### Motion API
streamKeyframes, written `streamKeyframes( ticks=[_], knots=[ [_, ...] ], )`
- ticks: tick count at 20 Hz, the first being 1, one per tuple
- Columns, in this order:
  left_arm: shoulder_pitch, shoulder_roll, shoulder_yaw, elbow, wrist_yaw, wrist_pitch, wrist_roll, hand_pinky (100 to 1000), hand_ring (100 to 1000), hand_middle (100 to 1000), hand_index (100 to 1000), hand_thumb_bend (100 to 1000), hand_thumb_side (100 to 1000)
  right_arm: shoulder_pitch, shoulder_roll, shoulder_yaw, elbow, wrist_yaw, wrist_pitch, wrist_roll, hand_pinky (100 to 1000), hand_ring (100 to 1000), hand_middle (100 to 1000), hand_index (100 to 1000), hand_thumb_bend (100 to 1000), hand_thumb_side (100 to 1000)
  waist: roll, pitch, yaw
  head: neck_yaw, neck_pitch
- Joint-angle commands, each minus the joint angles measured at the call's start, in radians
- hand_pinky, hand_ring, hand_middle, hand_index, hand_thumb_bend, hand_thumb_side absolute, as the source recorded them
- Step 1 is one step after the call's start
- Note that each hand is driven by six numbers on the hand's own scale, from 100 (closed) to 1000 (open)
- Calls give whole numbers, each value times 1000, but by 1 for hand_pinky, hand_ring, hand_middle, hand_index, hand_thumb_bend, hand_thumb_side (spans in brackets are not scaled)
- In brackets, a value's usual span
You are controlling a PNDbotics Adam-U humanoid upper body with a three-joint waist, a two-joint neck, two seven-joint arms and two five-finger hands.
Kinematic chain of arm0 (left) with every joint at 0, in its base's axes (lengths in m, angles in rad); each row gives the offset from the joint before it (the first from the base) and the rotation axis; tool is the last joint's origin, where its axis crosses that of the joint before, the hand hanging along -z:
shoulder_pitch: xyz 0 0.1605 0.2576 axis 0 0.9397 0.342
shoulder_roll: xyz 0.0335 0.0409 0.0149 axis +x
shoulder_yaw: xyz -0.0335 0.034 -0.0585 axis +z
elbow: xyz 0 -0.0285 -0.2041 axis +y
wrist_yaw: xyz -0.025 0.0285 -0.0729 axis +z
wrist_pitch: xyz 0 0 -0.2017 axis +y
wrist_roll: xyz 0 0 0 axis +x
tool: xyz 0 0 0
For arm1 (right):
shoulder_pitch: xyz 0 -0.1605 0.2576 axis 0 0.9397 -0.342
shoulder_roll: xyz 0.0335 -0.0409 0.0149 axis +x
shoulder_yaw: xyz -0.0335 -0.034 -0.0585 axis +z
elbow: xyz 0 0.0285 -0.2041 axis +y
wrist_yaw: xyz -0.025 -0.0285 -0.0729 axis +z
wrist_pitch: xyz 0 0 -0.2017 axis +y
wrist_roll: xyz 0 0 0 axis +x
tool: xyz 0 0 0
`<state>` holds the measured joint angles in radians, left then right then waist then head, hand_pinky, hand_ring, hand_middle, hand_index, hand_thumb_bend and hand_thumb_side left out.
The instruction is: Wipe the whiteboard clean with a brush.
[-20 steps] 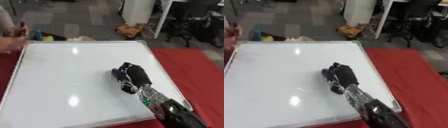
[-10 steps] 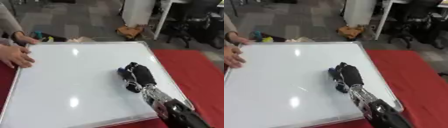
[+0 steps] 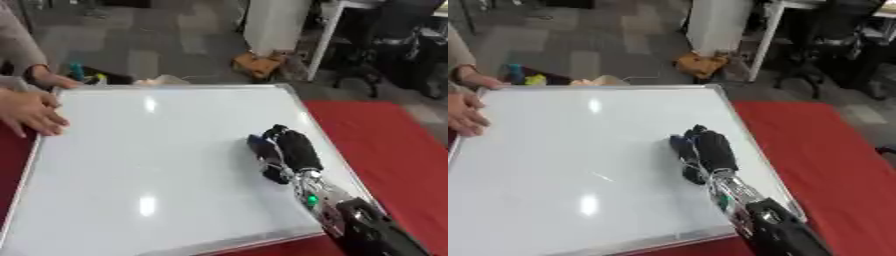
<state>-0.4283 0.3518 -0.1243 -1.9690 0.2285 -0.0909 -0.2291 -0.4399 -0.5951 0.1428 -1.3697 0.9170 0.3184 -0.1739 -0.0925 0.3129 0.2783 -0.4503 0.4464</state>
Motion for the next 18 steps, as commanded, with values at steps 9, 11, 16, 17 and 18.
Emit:
streamKeyframes(
  ticks=[9,11,16,17,18],
  knots=[
    [-9,13,10,-10,2,-1,1,483,533,579,1000,249,797,4,13,146,-153,58,-110,75,595,556,648,719,100,168,10,-8,11,-7,-11],
    [-10,12,10,-10,3,-1,1,483,533,579,1000,249,797,-4,19,172,-193,65,-131,94,595,555,647,720,100,168,11,-9,13,-10,-10],
    [-10,10,9,-9,4,0,0,483,534,578,1000,251,798,-9,30,227,-267,80,-173,132,596,555,646,720,100,174,11,-9,9,-14,-9],
    [-10,10,9,-9,4,0,0,483,534,578,1000,251,799,-5,31,238,-281,83,-182,137,596,554,646,720,100,177,12,-9,7,-14,-9],
    [-9,10,8,-9,4,0,0,483,534,578,1000,251,799,0,33,246,-294,85,-189,142,596,554,645,720,100,179,12,-8,5,-14,-9]
  ],
)
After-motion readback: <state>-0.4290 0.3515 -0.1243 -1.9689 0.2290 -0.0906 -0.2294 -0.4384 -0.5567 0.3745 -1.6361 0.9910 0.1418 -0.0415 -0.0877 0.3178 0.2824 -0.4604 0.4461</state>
